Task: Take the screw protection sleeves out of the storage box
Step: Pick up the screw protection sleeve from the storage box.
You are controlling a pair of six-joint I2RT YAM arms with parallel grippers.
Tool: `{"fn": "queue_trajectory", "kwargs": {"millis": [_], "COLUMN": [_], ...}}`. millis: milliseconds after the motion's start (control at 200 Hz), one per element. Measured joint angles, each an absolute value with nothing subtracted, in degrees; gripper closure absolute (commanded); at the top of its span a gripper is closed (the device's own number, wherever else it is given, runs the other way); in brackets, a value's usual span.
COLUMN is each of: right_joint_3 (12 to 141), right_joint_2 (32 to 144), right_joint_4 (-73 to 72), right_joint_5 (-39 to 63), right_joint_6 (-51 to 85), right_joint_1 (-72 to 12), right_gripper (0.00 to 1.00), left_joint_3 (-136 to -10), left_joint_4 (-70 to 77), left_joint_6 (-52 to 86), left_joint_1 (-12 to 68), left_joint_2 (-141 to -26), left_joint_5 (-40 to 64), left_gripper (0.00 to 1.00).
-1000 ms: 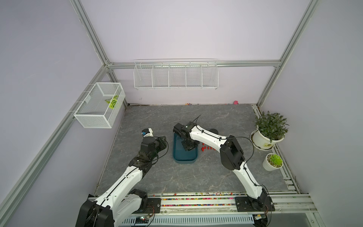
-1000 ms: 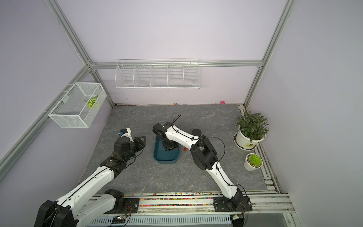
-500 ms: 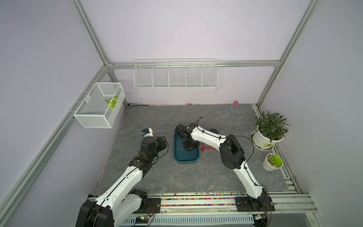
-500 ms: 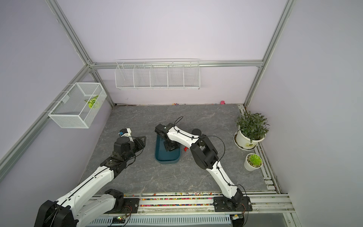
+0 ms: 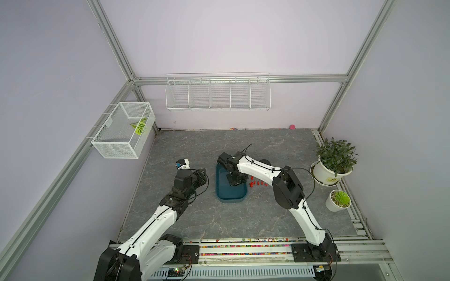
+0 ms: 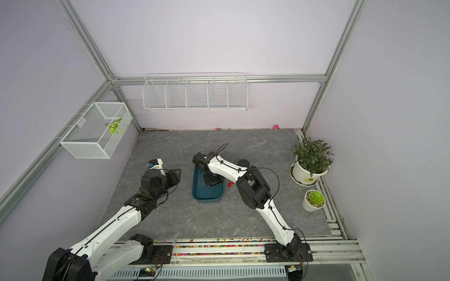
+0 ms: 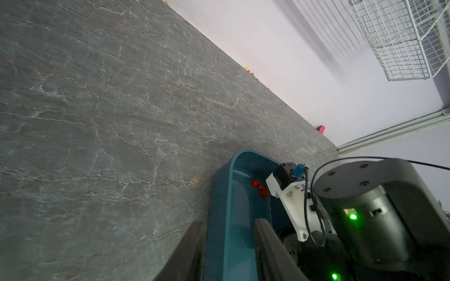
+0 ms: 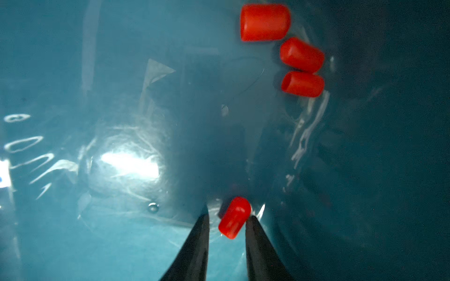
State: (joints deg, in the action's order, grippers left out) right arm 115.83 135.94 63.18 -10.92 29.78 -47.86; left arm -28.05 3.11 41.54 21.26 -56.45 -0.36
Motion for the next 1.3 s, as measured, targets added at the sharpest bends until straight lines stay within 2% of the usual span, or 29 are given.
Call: {"fn": "queue_trajectory", "kwargs": {"millis": [685,1300], "right_joint_3": [117.40,117.91], "right_joint_2": [136.07,137.25], "right_joint_4": [63.18,63.26], "right_joint_5": [-10.85,-10.63], "right_joint_6": [29.74,29.56], "right_joint_1": [-47.11,-47.11], "right_gripper": [0.74,0.75], "left_joint_3": [-28.05,-28.05], "left_joint_4": [3.11,3.11], "left_joint_6": [41.54,41.54], "left_joint_1": [21.26,21.26], "left_joint_2": [-56.45,-56.58], "left_joint_5": [-0.12,-0.10], "left_gripper": [0.60,0.60]}}
